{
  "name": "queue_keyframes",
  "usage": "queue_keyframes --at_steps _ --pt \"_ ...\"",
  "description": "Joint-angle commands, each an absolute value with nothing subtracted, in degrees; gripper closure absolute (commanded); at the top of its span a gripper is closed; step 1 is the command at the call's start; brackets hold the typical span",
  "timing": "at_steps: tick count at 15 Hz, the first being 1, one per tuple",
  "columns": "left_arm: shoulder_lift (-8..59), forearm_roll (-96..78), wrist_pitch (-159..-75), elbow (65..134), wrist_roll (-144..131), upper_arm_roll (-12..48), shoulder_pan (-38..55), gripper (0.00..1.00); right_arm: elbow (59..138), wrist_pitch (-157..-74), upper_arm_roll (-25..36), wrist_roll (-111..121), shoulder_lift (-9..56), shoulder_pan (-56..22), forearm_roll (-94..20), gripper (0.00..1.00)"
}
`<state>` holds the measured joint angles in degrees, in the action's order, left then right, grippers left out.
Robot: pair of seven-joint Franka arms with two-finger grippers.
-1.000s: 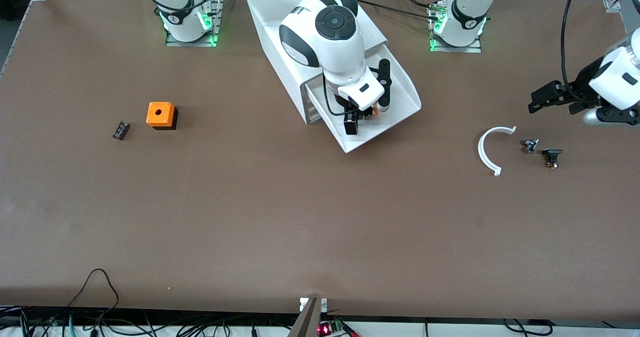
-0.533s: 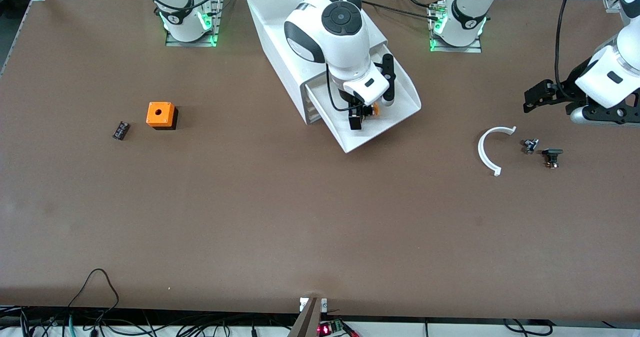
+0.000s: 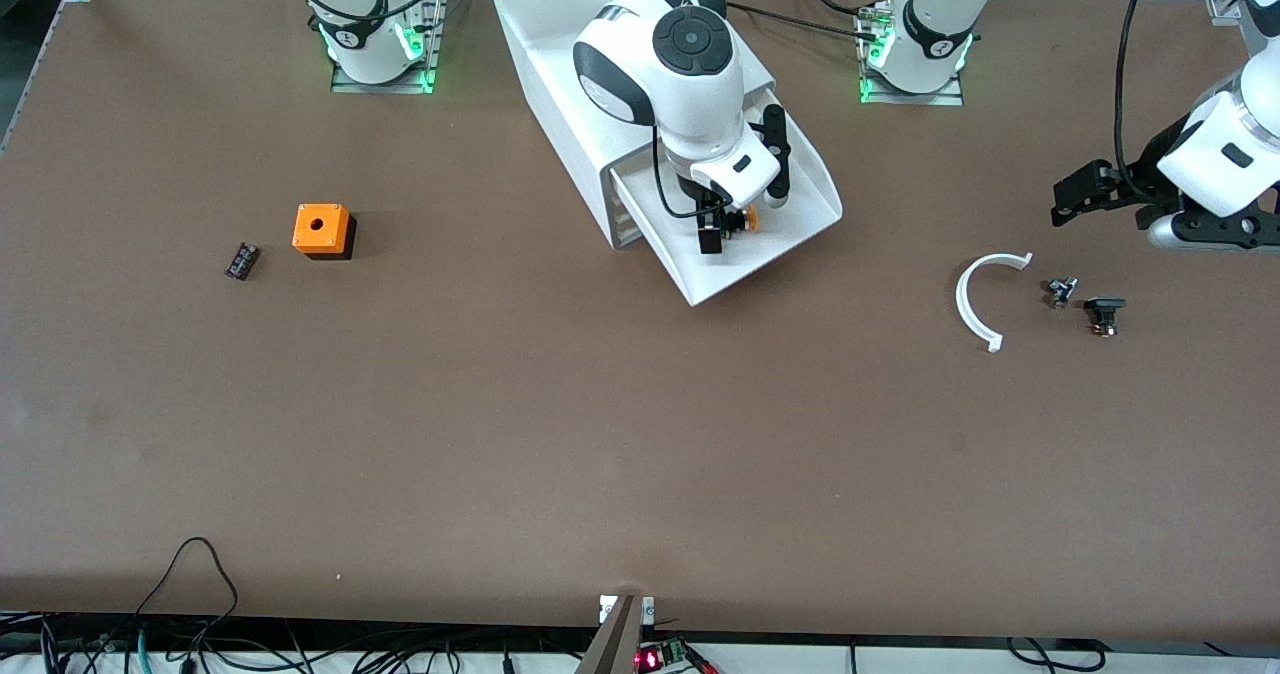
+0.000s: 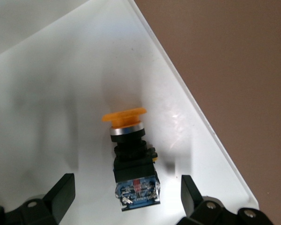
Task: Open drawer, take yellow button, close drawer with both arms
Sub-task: 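Lower the right gripper over the yellow push button in the drawer, then close the right gripper on the yellow push button and lift it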
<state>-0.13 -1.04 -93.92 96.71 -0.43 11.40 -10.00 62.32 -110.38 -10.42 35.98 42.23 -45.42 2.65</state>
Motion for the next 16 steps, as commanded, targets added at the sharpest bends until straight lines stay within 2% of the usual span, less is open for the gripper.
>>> queue_keyframes --at_steps 1,5,6,7,12,16 --pt "0.3 -0.3 -93.6 95.4 -0.6 11.6 -10.1 0.00 61.5 -108.9 -10.9 36.5 42.5 -45.6 3.5 0.00" --pt "0.2 -0.5 -93.4 95.4 -0.8 11.5 -10.1 0.00 62.4 -108.9 -10.9 36.4 42.6 -46.0 3.8 0.00" --pt "0.2 -0.4 -93.3 95.4 -0.8 11.5 -10.1 0.00 62.4 -108.9 -10.9 36.4 42.6 -46.1 3.8 0.04" --pt "0.2 -0.4 -93.3 95.4 -0.8 11.5 -10.2 0.00 62.4 -109.0 -10.9 36.4 42.6 -46.1 3.8 0.08" --pt "0.3 -0.4 -93.3 94.3 -0.7 12.4 -9.8 0.00 62.4 -109.0 -10.8 36.4 42.6 -46.7 4.0 0.48" --pt "0.4 0.1 -93.3 94.2 -0.8 12.6 -9.6 0.00 62.2 -109.2 -10.8 36.4 42.5 -46.7 4.2 0.63"
